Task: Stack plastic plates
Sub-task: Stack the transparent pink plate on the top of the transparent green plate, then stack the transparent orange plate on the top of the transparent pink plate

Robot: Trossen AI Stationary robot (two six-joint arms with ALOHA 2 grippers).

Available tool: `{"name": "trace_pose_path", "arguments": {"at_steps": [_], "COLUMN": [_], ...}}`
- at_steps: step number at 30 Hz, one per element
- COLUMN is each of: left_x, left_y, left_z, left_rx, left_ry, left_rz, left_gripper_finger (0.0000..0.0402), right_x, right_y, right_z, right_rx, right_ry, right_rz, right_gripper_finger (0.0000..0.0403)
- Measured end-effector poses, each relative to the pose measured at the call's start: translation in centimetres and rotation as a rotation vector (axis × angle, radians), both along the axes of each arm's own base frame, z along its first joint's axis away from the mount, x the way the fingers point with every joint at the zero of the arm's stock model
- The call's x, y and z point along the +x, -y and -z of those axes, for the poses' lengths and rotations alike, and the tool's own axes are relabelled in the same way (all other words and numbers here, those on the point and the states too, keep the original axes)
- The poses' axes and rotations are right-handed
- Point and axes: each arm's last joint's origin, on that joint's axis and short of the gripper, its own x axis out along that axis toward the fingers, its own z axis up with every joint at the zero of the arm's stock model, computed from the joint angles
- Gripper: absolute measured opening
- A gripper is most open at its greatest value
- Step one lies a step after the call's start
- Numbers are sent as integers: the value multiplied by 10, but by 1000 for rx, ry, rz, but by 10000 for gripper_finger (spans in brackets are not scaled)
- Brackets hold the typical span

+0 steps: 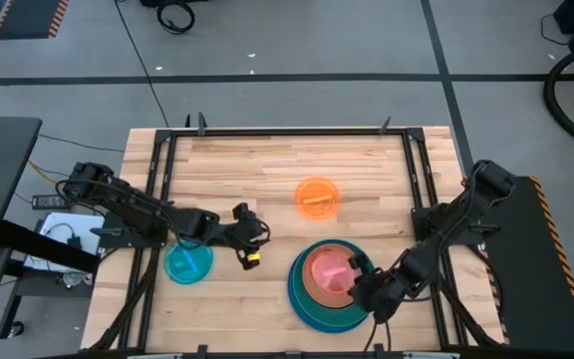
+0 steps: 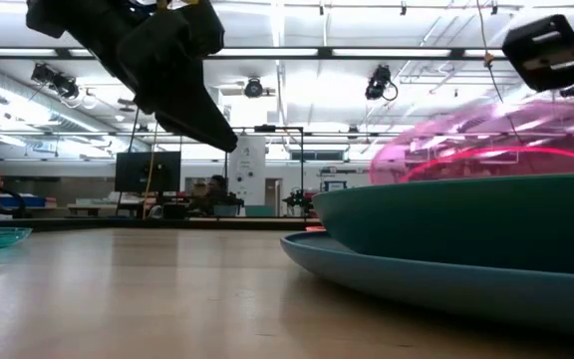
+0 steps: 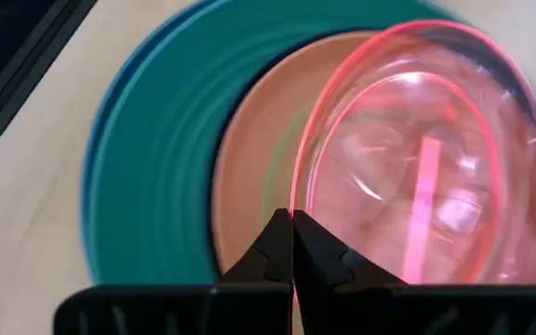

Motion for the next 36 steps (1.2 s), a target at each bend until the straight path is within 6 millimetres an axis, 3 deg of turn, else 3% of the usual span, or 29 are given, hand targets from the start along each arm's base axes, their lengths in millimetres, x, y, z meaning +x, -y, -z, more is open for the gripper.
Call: {"name": "trace_pose_path", "arguments": {"at_steps": [5,10,16,24,30,36], "left_x": [-1,-1,-1,-1,-2,-5], "left_y": [3,3,5,6,10,18], "left_z": [0,0,0,0,0,0], "left_rx": [-11,1,-64,-163,-190,-197], "left_ry": [4,5,13,31,35,28], "left_rz": [4,10,-13,-80,-87,-55], "left_gripper_finger": [141,148,155,155,155,156], "right_x": [1,1,-2,4,27,40], "right_y": [0,4,13,41,72,101], "right_z": [3,1,-15,-44,-40,-38], "right_rx": [16,44,73,-57,-137,-165], "right_ry": [-25,-51,-36,167,165,111], "right_rz": [11,32,44,128,241,247], "right_gripper_finger": [31,89,137,128,119,117]}}
